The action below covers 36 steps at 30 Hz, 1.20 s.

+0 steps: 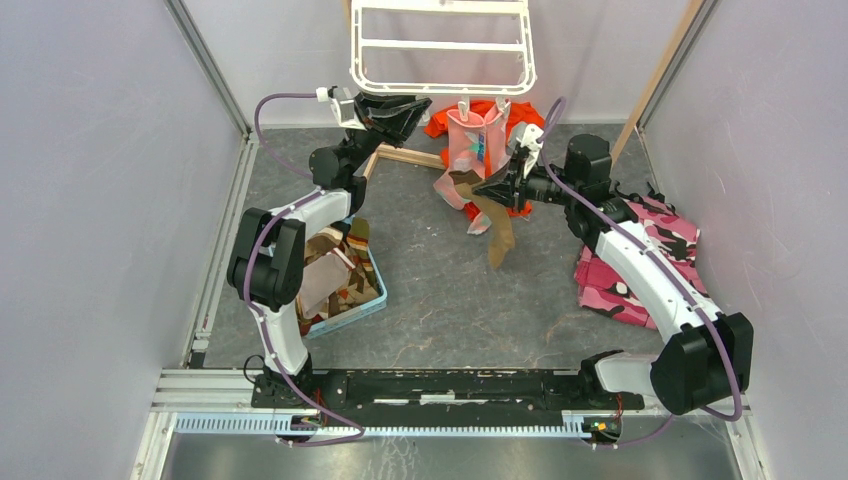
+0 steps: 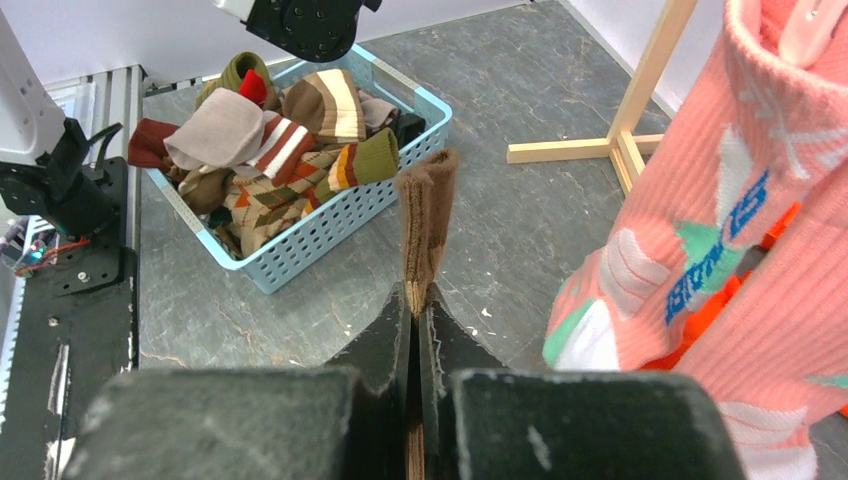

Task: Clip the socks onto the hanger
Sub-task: Open the clamp at the hanger.

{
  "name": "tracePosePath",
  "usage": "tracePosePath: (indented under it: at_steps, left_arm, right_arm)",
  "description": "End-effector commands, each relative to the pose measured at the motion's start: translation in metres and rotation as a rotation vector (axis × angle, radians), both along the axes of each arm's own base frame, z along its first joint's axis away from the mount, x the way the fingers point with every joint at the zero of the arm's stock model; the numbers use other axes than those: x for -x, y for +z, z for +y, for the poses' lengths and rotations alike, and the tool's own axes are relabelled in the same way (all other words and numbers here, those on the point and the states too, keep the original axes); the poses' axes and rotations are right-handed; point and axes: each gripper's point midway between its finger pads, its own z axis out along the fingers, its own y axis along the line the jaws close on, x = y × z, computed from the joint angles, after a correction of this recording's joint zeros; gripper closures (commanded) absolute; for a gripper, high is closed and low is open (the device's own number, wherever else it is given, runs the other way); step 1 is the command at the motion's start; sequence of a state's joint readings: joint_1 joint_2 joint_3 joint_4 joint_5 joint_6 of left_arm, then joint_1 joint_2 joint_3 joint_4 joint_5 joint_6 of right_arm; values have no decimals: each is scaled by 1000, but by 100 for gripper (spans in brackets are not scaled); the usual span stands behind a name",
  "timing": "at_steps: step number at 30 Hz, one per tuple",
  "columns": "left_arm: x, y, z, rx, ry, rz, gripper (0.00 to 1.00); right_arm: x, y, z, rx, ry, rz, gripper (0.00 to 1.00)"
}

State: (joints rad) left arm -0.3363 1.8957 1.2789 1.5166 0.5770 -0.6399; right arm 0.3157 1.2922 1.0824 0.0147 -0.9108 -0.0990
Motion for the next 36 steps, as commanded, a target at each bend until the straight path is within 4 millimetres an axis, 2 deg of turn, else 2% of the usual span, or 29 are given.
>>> tracePosePath:
  at_steps: [1, 5, 9, 16, 23, 30, 36]
  left_arm:
    - [47, 51, 12, 101, -51, -219, 86]
    - [47, 50, 13, 111, -62, -202, 87]
    - [46, 51, 13, 122, -75, -186, 87]
    - [45, 55, 15, 160, -106, -147, 88]
    - [47, 61, 16, 187, -139, -121, 88]
    - [51, 65, 17, 197, -156, -117, 88]
    - [53, 66, 17, 202, -174, -105, 88]
  right_arm:
    - [-5, 42, 10, -81, -41, -43, 100]
    - [-1, 58, 28, -141, 22, 13, 100]
    - [0, 60, 46, -179, 67, 89, 100]
    - [-19, 71, 62, -330, 37, 179, 100]
    - [-21, 85, 71, -500, 87, 304, 100]
    - [-47, 69, 68, -538, -59, 424, 100]
    - [-46, 60, 66, -585, -73, 490, 100]
